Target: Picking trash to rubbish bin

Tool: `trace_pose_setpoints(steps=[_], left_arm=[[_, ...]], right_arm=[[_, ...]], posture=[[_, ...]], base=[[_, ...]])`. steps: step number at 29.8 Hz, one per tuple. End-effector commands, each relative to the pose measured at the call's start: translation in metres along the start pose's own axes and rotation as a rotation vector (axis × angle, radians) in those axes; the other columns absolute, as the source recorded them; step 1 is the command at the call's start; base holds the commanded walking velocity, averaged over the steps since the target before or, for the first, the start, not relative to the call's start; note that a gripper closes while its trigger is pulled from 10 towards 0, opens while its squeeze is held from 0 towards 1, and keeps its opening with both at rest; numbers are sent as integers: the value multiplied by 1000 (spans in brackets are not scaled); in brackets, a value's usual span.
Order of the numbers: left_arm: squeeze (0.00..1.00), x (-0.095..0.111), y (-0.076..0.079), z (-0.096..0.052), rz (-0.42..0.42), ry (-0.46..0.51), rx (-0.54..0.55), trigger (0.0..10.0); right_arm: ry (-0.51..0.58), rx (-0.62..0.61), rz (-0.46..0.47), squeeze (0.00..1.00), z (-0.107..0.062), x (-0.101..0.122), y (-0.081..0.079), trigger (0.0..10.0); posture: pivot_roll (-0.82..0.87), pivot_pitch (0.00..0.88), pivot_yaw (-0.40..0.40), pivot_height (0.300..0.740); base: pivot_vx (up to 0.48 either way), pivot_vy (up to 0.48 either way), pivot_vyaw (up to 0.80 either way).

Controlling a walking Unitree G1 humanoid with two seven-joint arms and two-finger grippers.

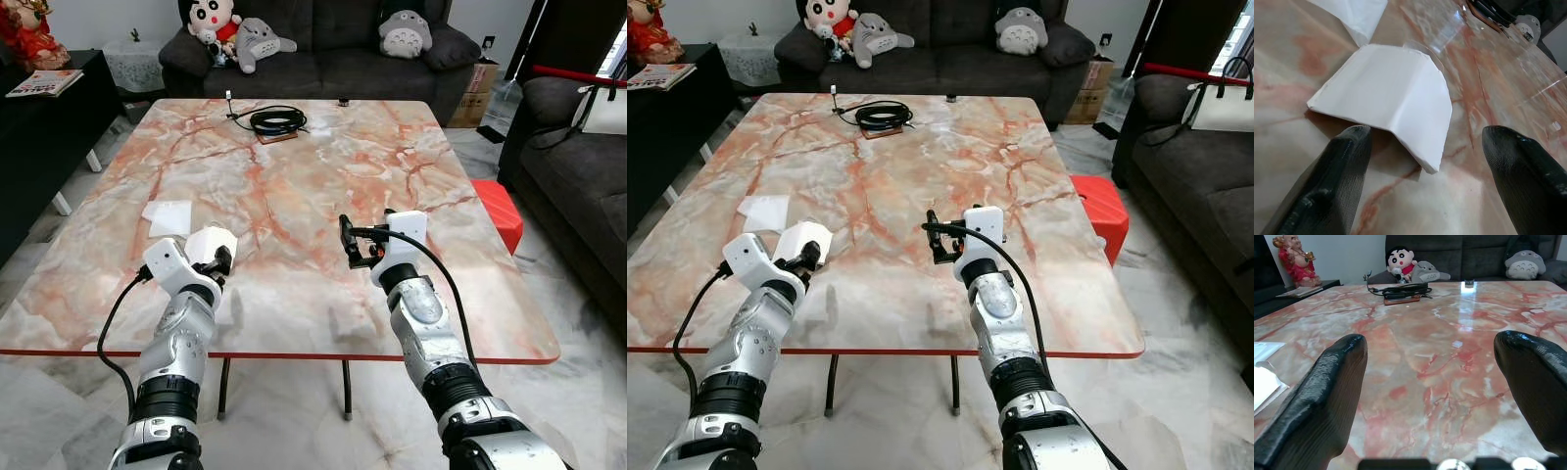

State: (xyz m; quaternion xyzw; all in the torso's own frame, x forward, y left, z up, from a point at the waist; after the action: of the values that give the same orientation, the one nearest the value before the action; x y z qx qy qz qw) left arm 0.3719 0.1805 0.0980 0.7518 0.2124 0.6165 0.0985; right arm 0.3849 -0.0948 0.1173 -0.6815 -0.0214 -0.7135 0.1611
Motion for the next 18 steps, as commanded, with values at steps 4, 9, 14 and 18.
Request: trace_pose_setpoints(steps=[4,9,14,18], left_arm=[[0,-9,6,1,-31,-43,-7,10000],[0,-7,9,2,-35,-42,-20,10000],[0,-13,8,3,-43,-59,-8,10000],[0,-13,10,6,-43,-64,-10,10000]], right_arm=[[6,5,-8,0,0,3,0,10000],[7,1,-10,0,-1,3,1,10000],[5,4,-10,0,-1,3,1,10000],[6,5,-11,0,-1,3,0,10000]], posture=[[-33,23,-14,740],[-38,25,-13,740],[-35,25,-13,740],[-41,24,-14,740]], base=[[0,0,0],[0,0,0],[0,0,0],[0,0,0]])
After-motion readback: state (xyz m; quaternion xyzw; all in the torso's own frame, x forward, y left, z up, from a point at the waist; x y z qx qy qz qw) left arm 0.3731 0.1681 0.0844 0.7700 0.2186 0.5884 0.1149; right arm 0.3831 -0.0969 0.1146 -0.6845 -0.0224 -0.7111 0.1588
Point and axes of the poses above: a point about 5 cm out from each wrist's last joint towards the gripper, its own z axis pointing out of the wrist towards the gripper, its own x axis along the axis of the wrist's last joint, y = z × x, the point moved 3 cm from there along z, pointing out of the wrist towards the gripper, and after that the axes turned 8 degrees about z, right-handed, at the moved point
